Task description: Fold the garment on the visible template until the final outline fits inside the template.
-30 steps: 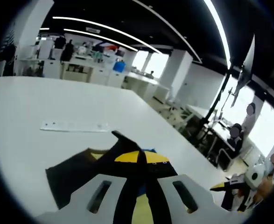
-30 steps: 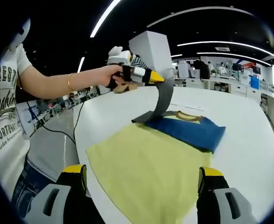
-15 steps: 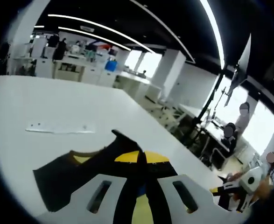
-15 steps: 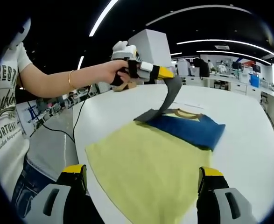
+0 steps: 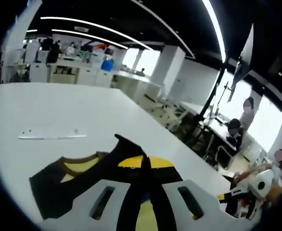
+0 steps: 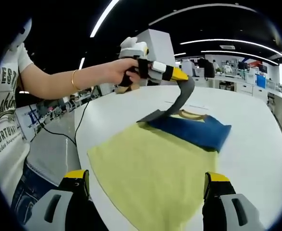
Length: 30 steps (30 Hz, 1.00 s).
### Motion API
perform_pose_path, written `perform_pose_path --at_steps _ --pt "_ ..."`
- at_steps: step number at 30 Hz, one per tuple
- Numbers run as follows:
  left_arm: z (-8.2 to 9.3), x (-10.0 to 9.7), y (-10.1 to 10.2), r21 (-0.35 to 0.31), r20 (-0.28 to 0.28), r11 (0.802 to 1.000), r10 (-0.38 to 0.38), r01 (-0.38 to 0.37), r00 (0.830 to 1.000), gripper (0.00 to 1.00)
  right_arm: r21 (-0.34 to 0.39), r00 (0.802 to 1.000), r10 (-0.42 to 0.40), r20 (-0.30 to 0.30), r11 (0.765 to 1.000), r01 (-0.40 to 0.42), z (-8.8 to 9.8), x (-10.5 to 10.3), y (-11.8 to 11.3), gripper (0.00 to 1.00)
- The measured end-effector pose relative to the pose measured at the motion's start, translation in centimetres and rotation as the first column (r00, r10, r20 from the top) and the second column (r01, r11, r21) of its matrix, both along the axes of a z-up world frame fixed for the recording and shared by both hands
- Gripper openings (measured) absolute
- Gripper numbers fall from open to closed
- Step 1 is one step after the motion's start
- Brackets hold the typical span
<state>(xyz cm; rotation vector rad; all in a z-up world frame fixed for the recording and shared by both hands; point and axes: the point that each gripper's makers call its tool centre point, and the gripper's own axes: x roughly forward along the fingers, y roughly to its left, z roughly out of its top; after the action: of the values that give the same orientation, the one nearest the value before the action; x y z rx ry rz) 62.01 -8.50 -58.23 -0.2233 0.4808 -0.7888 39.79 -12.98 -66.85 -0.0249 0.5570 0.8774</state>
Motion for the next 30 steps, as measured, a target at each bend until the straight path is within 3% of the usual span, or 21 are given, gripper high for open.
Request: perform_pose_path --at_steps 7,21,23,30 --pt "-0.9 0.6 -1.4 -0.018 -0.034 1.000 -0.002 0.002 0.999 0.00 -0.001 1.000 -0.015 -0.002 1.000 0.015 -0.3 0.2 -0.4 0.99" --pt "-6.5 0.3 -4.5 0.060 -0.103 0.996 -0.056 0.062 0.993 0.00 0.006 1.000 -0.017 -0.010 1.000 0.017 -0.9 0.6 -0.5 0.99" --pt "-7.1 0.0 -5.2 0.023 -0.149 0.997 -0.063 0.067 0.987 0.00 0.005 1.000 -0.017 -0.012 1.000 0.017 -0.9 0.6 -0.5 0.99" --pt "-8.5 0.1 -6.5 0.025 -0.148 0.995 -0.090 0.095 0.985 0.00 0.004 1.000 -0.029 -0.013 1.000 0.029 -1.1 0.9 -0.9 0.99"
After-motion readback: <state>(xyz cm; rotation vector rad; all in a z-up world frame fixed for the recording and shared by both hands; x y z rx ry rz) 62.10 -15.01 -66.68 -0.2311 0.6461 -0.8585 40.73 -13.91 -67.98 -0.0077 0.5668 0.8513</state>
